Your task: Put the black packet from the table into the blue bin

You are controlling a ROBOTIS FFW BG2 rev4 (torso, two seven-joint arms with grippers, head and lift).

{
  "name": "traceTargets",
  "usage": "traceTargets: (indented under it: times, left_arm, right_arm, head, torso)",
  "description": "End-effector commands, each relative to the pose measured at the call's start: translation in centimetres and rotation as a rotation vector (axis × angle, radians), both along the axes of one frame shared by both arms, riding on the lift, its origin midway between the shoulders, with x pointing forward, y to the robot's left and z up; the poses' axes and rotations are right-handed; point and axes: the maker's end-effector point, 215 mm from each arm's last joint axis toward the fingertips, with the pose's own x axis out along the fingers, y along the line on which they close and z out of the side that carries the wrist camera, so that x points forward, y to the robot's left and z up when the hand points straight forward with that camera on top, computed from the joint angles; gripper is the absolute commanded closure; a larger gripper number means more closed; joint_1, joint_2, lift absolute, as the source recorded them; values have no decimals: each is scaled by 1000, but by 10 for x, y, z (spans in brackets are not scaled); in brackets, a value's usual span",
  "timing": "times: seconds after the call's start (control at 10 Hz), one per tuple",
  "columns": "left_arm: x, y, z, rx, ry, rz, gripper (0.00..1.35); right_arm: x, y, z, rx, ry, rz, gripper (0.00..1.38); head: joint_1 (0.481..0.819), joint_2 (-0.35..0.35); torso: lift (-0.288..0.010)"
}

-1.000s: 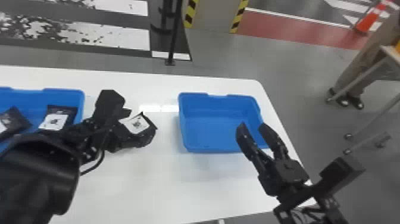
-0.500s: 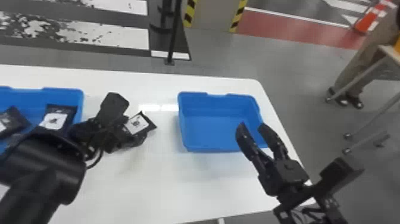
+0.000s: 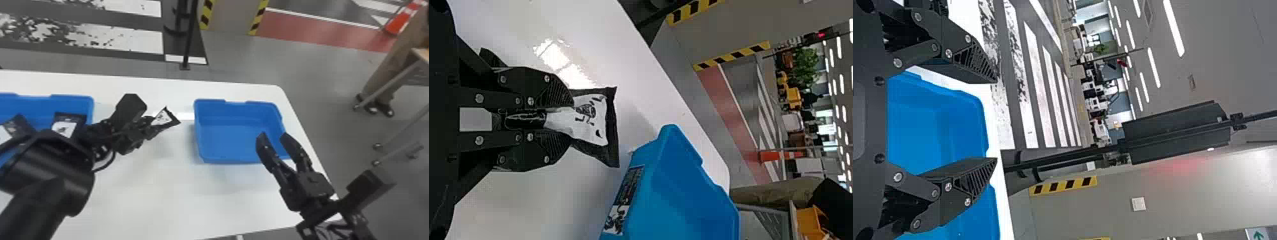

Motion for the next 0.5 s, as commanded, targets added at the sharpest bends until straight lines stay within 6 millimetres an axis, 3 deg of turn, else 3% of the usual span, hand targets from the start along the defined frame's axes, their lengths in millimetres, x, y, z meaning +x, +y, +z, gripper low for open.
traceTargets:
  times: [0.0,0.1,0.2,0.4]
  left_arm:
    - [6,2,17,-20,-44,-24,1210]
    - [5,8,39,-41,-76,-25,1210]
    - [1,28,61,-52,-106,6,1210]
    - [-5,99,87,-61,-150,118,1210]
  right_arm:
    - [-1,0,-1,1,2,0,510]
    - [-1,0,0,0,2,0,510]
    - [-1,0,0,0,3,-1,510]
    - [0,0,3,0,-5,-1,510]
  head:
    - [695,-284]
    - [695,-284]
    - [695,-280]
    - [695,-256]
  torso:
    - [-110]
    - [-110]
    - [-110]
    - [-110]
